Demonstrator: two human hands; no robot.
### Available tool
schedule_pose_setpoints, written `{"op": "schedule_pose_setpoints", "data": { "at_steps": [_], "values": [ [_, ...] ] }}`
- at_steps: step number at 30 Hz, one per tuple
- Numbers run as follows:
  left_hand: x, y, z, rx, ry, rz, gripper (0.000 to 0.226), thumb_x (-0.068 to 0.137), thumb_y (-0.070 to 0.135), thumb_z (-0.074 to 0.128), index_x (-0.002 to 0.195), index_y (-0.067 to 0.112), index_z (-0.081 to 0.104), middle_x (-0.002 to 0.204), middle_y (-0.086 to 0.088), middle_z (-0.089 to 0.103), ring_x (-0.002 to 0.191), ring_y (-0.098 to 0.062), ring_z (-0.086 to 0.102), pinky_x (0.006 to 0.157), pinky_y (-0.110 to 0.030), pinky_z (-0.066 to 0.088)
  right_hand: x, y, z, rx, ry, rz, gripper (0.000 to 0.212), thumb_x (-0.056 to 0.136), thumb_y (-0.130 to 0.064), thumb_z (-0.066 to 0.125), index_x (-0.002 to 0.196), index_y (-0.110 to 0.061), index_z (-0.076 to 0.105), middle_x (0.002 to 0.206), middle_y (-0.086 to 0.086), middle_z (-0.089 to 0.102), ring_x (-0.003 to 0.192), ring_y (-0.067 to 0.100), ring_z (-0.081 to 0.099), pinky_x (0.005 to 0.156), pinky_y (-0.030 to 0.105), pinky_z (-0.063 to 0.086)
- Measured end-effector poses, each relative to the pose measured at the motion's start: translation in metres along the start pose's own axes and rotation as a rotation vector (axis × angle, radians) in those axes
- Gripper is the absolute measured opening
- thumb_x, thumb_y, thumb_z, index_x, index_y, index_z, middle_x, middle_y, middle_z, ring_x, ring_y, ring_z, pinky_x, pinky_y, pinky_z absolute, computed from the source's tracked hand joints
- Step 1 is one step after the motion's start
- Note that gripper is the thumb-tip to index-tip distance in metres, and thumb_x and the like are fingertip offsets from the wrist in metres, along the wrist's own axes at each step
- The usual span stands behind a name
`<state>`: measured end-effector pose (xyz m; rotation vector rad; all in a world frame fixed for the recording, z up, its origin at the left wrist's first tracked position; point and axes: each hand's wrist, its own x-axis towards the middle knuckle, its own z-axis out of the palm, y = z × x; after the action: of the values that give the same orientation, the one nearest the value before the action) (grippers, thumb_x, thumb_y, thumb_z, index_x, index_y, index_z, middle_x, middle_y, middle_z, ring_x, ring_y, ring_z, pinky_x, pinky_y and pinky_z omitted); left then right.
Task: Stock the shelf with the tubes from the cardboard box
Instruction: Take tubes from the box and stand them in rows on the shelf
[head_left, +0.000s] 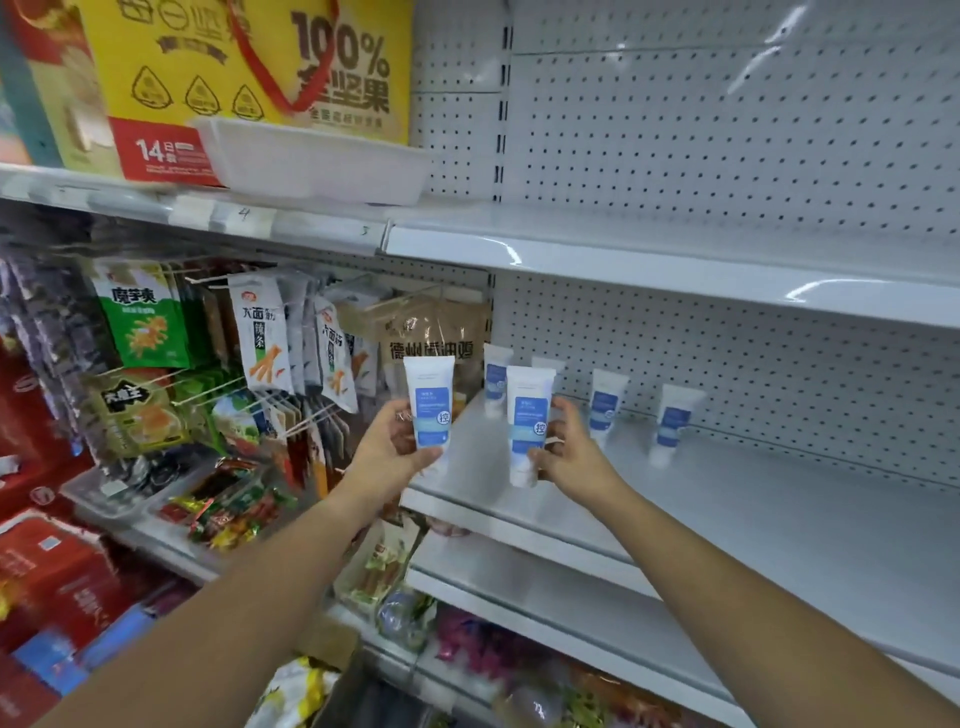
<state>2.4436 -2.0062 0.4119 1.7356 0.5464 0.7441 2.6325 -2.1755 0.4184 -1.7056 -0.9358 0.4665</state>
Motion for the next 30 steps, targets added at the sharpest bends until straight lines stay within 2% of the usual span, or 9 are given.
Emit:
{"op": "schedule_pose_setpoints", "data": {
  "at_steps": [3, 6, 12, 17, 22, 24, 27, 30],
  "values": [
    [0.002, 0.004, 0.027, 0.010, -0.032, 0.004, 0.060, 0.079, 0.002, 0.079, 0.122, 0.032, 0.049, 0.112, -0.002, 0.071, 0.103, -0.019, 0.068, 0.089, -0.037, 0.055, -0.013, 0.006, -0.030, -0.022, 0.040, 0.018, 0.068, 0.090, 0.003, 0.060, 0.139, -0.032, 0.029, 0.118, 0.001, 0.058, 0.102, 0.025, 0.064, 0.090, 0.052, 0.055],
    [0.005, 0.009, 0.047, 0.004, -0.050, -0.007, 0.058, 0.080, 0.004, 0.079, 0.118, 0.035, 0.049, 0.115, 0.000, 0.069, 0.105, -0.018, 0.066, 0.092, -0.040, 0.054, -0.023, 0.015, -0.053, -0.026, 0.071, 0.024, 0.064, 0.090, 0.000, 0.061, 0.135, -0.037, 0.034, 0.123, 0.000, 0.060, 0.104, 0.023, 0.064, 0.091, 0.046, 0.054],
    [0.024, 0.010, 0.070, 0.004, -0.093, 0.019, 0.063, 0.078, 0.004, 0.081, 0.125, 0.033, 0.050, 0.119, 0.002, 0.066, 0.106, -0.018, 0.066, 0.086, -0.035, 0.055, -0.028, 0.024, -0.076, 0.006, 0.162, 0.044, 0.045, 0.089, 0.005, 0.062, 0.120, -0.023, 0.045, 0.108, 0.000, 0.061, 0.089, 0.012, 0.064, 0.086, 0.034, 0.055],
    [0.051, 0.001, 0.075, -0.042, -0.156, 0.010, 0.065, 0.079, -0.002, 0.077, 0.129, 0.027, 0.047, 0.116, -0.003, 0.067, 0.102, -0.020, 0.067, 0.080, -0.030, 0.055, -0.018, 0.031, -0.075, -0.011, 0.221, 0.057, 0.047, 0.089, 0.004, 0.062, 0.121, -0.027, 0.046, 0.104, -0.006, 0.061, 0.095, 0.017, 0.065, 0.087, 0.036, 0.054],
    [0.092, -0.016, 0.065, -0.066, -0.228, 0.008, 0.065, 0.078, -0.002, 0.078, 0.127, 0.029, 0.047, 0.115, -0.001, 0.066, 0.103, -0.019, 0.066, 0.082, -0.032, 0.054, 0.009, 0.033, -0.063, 0.003, 0.304, 0.090, 0.048, 0.089, 0.005, 0.062, 0.121, -0.027, 0.045, 0.105, -0.005, 0.062, 0.094, 0.012, 0.064, 0.092, 0.040, 0.054],
    [0.110, -0.022, 0.058, -0.067, -0.253, 0.013, 0.065, 0.079, -0.002, 0.078, 0.127, 0.030, 0.046, 0.114, 0.000, 0.065, 0.101, -0.017, 0.065, 0.085, -0.032, 0.053, 0.023, 0.031, -0.055, 0.004, 0.335, 0.099, 0.047, 0.089, 0.006, 0.062, 0.115, -0.030, 0.047, 0.104, -0.004, 0.062, 0.092, 0.014, 0.064, 0.092, 0.043, 0.055],
    [0.134, -0.034, 0.045, -0.054, -0.295, 0.015, 0.067, 0.079, -0.001, 0.078, 0.129, 0.030, 0.045, 0.112, 0.003, 0.064, 0.099, -0.012, 0.064, 0.079, -0.022, 0.049, 0.043, 0.030, -0.041, -0.005, 0.390, 0.100, 0.049, 0.086, 0.009, 0.063, 0.106, -0.032, 0.048, 0.100, 0.001, 0.061, 0.086, 0.019, 0.063, 0.090, 0.050, 0.053],
    [0.154, -0.050, 0.037, -0.054, -0.315, 0.013, 0.070, 0.076, -0.003, 0.079, 0.128, 0.030, 0.046, 0.111, 0.002, 0.065, 0.097, -0.011, 0.064, 0.081, -0.023, 0.050, 0.056, 0.033, -0.026, -0.028, 0.430, 0.085, 0.048, 0.085, 0.009, 0.063, 0.104, -0.032, 0.049, 0.103, 0.005, 0.061, 0.088, 0.022, 0.060, 0.089, 0.050, 0.053]
  ]
}}
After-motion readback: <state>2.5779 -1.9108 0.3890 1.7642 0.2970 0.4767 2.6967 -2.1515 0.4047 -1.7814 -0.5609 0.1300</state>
